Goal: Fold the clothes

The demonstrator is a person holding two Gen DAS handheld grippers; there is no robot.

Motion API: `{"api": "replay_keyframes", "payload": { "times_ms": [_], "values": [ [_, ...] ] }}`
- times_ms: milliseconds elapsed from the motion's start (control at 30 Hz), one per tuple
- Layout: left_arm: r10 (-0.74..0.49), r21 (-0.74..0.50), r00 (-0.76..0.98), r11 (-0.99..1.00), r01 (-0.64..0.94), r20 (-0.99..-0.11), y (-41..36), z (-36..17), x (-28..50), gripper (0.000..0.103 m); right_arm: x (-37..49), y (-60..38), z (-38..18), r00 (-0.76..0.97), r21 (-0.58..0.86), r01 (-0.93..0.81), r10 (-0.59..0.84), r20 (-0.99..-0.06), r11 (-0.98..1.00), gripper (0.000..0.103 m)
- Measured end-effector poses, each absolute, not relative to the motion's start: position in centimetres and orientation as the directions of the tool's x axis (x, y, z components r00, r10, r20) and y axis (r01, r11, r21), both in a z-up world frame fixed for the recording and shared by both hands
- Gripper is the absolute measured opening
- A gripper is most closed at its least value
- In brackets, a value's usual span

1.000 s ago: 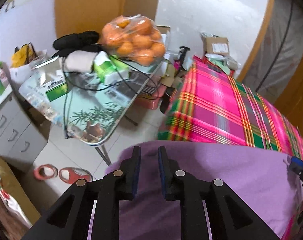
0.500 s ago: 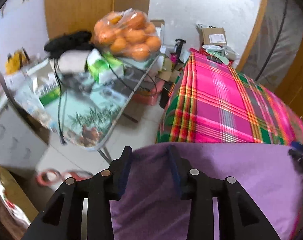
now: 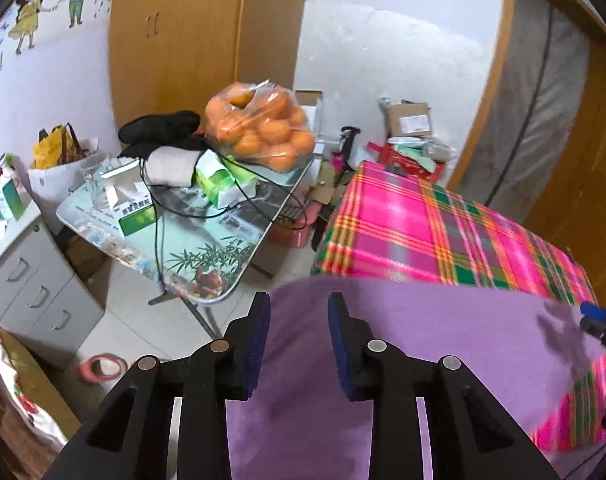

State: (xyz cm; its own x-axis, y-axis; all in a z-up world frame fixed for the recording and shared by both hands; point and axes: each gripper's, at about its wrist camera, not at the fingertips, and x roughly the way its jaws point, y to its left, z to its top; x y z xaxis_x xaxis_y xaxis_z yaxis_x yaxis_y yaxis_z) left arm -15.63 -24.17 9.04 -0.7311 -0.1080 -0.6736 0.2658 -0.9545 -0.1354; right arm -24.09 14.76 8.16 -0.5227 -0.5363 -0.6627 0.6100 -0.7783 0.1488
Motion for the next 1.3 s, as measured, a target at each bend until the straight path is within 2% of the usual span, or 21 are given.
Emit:
{"api": "replay_keyframes", "payload": {
  "times_ms": [233,367,533,667,733,800,900,1000,1133,1300],
  "values": [
    [-0.096,-0.13,-0.726,-0.96,0.249,-0.68,-23.0,8.5,-8.7,0.031,-15.3,17.6,11.7,-0.513,0.222,0.654,-0.64,-0.572,-0.723,0.053],
    [-0.045,-0.165,-0.718,-0.961,0.22,-0.695,-21.1,6.5,-5.7,0.031,-10.2,18.8,10.8,-0.49,0.251,0.666,-0.666,-0.563,-0.702,0.055],
    [0.045,-0.198,-0.7,-0.97,0.14,-0.713,-17.2,3.5,-2.6,0.031,-4.6,18.9,6.5,-0.471,0.22,0.633,-0.594,-0.652,-0.743,0.055],
    [0.092,-0.182,-0.677,-0.981,0.063,-0.73,-13.8,1.6,-0.9,0.031,-2.1,19.3,3.2,-0.465,0.166,0.583,-0.495,-0.734,-0.795,0.045],
    [0.088,-0.166,-0.683,-0.985,0.05,-0.725,-13.0,1.2,-0.1,0.031,-1.3,20.2,1.3,-0.474,0.134,0.547,-0.437,-0.765,-0.827,0.045],
    [0.079,-0.148,-0.691,-0.988,0.04,-0.718,-12.3,0.8,0.8,0.031,-1.1,21.7,1.0,-0.504,0.135,0.501,-0.415,-0.757,-0.855,0.033],
    [0.085,-0.164,-0.699,-0.985,0.047,-0.71,-12.5,0.7,1.8,0.031,-1.2,24.1,0.7,-0.551,0.151,0.408,-0.374,-0.746,-0.901,0.032],
    [0.074,-0.143,-0.692,-0.989,0.042,-0.718,-12.2,1.0,1.9,0.031,-1.5,25.8,0.5,-0.551,0.208,0.35,-0.38,-0.742,-0.913,0.029],
    [0.059,-0.094,-0.669,-0.995,0.016,-0.741,-10.7,1.9,-1.4,0.031,-1.8,24.7,0.5,-0.549,0.189,0.377,-0.383,-0.743,-0.907,0.029],
    [0.057,-0.036,-0.635,-0.998,-0.047,-0.77,-7.7,2.0,-6.9,0.031,-3.0,23.8,0.1,-0.524,0.24,0.391,-0.429,-0.735,-0.889,0.029]
  ]
}}
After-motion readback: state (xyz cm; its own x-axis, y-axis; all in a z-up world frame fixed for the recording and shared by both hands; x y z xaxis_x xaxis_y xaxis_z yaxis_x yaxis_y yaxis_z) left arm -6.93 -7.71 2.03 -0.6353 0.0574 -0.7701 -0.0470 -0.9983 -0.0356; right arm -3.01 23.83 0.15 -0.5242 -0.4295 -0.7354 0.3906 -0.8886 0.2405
